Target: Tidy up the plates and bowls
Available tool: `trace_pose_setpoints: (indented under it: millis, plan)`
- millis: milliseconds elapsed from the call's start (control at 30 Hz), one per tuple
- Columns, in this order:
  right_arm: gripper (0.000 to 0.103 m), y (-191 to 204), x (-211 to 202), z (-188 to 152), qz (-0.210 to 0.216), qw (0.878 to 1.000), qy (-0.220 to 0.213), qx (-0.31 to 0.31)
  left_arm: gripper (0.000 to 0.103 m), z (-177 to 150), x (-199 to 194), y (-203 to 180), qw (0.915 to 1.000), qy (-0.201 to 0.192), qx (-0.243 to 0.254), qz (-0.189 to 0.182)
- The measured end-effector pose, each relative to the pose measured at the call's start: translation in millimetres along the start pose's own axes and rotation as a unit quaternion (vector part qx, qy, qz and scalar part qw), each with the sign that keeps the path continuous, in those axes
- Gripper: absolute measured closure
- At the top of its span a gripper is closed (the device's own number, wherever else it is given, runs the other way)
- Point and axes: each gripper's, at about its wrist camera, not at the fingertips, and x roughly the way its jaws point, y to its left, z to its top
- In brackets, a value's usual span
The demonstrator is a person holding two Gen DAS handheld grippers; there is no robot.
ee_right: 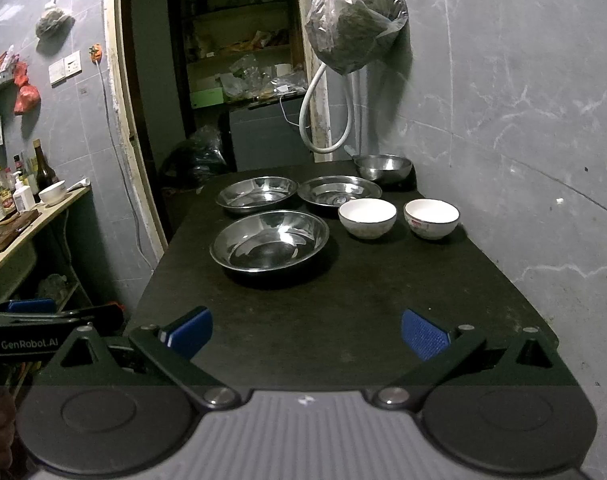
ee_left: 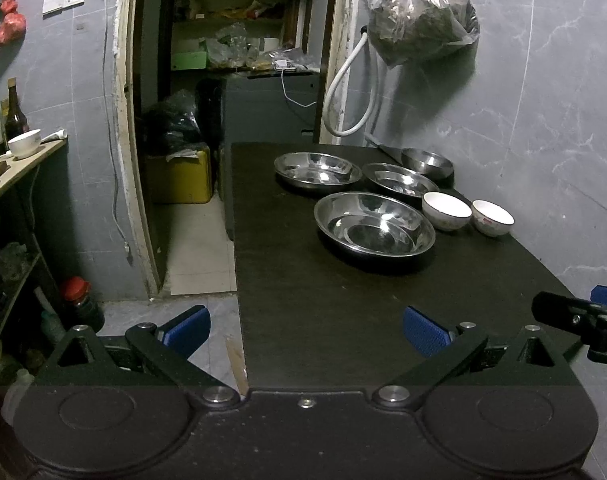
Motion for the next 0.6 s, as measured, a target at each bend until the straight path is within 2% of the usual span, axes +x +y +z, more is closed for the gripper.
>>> trace_pose_setpoints:
  millis: [600]
  plan:
    - [0.0,-3,2,-2,0.0,1.0,0.002,0.002,0.001,-5,11,-12,1.0,0.003,0.002,0.001]
